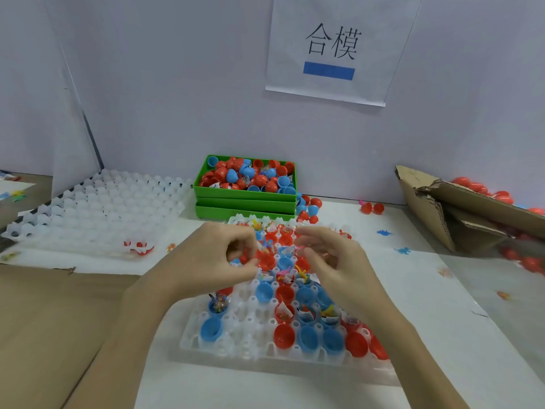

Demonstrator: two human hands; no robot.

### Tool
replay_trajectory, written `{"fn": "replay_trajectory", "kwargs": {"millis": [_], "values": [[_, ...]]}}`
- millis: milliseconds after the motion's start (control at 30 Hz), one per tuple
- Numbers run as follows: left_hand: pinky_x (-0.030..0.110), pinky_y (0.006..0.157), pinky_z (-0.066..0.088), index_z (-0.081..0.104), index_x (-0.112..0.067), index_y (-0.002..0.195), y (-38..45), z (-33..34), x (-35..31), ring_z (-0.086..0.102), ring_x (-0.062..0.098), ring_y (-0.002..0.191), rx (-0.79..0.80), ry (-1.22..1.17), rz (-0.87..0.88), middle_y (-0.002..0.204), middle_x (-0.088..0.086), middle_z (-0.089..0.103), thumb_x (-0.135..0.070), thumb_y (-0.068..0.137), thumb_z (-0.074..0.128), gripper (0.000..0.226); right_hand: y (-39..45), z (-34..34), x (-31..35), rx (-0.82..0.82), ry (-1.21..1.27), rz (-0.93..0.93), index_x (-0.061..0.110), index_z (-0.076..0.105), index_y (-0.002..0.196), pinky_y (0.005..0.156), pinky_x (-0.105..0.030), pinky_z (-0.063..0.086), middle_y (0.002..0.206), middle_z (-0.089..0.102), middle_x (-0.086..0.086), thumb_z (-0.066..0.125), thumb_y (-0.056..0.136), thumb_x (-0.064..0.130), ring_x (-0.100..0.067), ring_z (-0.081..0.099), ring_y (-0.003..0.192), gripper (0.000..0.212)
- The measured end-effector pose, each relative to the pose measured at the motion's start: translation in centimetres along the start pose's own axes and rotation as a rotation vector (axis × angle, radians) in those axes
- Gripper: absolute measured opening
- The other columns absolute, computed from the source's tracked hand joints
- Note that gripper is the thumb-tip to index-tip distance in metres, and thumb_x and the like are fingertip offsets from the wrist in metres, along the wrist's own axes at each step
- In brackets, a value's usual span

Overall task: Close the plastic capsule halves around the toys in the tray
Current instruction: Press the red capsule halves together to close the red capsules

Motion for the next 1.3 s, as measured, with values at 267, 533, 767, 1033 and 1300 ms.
{"fn": "replay_trajectory", "kwargs": {"millis": [267,533,767,1033,1300], "values": [[0.024,0.063,0.055,0.069,-0.023,0.088,0.6,0.3,-1.3,0.061,0.018,0.082,-0.176,-0.141,0.123,0.102,-0.007,0.055,-0.015,0.090,0.076,0.011,-0.5,1.2,0.4,0.224,0.516,0.133,0.029,0.049,0.149,0.083,-0.018,0.057,0.135,0.062,0.015,0.060,0.101,0.032,-0.006,0.070,0.112,0.049],[0.022,0.083,0.060,0.068,-0.020,0.091,0.8,1.1,-1.5,0.072,0.012,0.092,-0.174,-0.302,0.034,0.095,-0.008,0.073,-0.009,0.090,0.077,0.015,-0.1,0.7,0.9,0.057,0.431,0.007,0.028,0.068,0.124,0.084,-0.030,0.062,0.104,0.077,0.003,0.071,0.095,0.017,-0.015,0.075,0.096,0.031],[0.016,0.082,0.058,0.074,-0.019,0.110,1.3,1.4,-0.9,0.076,0.010,0.097,-0.315,-0.657,-0.132,0.100,-0.007,0.079,-0.017,0.083,0.086,0.030,-0.4,0.3,1.4,-0.071,0.175,-0.182,0.026,0.064,0.132,0.086,-0.023,0.060,0.115,0.070,0.011,0.066,0.097,0.009,-0.008,0.068,0.106,0.038],[0.013,0.083,0.057,0.074,-0.034,0.118,1.2,2.1,-1.8,0.075,0.006,0.100,-0.248,-0.648,-0.082,0.104,-0.015,0.080,-0.016,0.089,0.080,0.034,-0.8,0.4,2.4,-0.119,-0.043,-0.317,0.031,0.060,0.131,0.091,-0.007,0.048,0.121,0.053,0.006,0.063,0.096,0.006,-0.002,0.055,0.110,0.043],[0.015,0.078,0.058,0.075,-0.030,0.115,1.3,2.2,-2.2,0.077,0.008,0.099,-0.276,-0.760,-0.079,0.106,-0.013,0.079,-0.034,0.080,0.080,0.036,-1.2,0.4,3.1,-0.258,-0.271,-0.517,0.008,0.067,0.131,0.091,0.004,0.039,0.118,0.062,-0.015,0.075,0.087,0.003,0.000,0.051,0.101,0.045]]}}
Point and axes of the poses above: each hand's wrist, its own y-axis towards the middle knuckle, its own z-axis out of the palm, x = y × z, the point moved 4 cm from there along y, towards the middle knuckle
